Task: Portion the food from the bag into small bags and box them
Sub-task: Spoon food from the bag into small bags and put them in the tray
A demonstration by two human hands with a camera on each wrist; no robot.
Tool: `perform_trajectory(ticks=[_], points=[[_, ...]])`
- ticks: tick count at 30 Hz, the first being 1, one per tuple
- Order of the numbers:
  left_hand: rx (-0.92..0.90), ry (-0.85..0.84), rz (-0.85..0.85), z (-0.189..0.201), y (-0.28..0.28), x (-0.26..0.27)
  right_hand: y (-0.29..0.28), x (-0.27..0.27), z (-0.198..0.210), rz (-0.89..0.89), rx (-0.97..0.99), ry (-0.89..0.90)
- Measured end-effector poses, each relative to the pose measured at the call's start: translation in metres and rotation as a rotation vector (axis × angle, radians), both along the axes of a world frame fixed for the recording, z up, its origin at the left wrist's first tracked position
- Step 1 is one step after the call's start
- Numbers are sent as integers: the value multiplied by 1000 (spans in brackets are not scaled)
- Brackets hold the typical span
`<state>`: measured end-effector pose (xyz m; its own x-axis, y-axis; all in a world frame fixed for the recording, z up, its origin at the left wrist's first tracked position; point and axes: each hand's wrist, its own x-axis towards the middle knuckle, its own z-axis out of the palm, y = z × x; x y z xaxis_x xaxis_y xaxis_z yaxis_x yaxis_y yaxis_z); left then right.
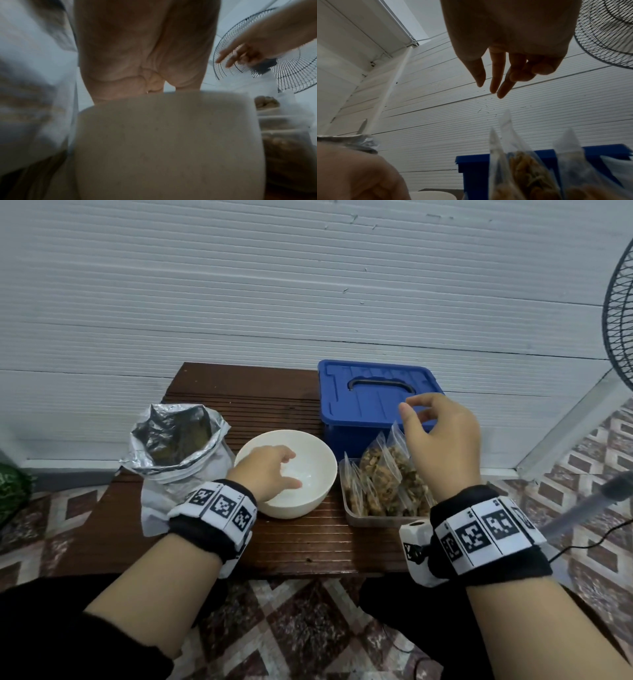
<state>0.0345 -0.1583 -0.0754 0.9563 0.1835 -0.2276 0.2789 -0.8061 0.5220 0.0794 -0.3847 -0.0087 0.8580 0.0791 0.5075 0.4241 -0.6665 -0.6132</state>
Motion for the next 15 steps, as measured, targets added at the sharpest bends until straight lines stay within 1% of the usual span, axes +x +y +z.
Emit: perform_trajectory(ticks=[4, 8, 11, 15], points=[[189, 218, -131, -5, -6, 13, 12, -7, -1, 67, 15, -52], [303, 339, -177, -10, -12, 19, 17, -12, -4, 100, -11, -19], [359, 325, -176, -11, -13, 19, 19, -14, -6, 113, -25, -2], [363, 301, -138, -14, -12, 19, 23, -16, -5, 113, -28, 4]])
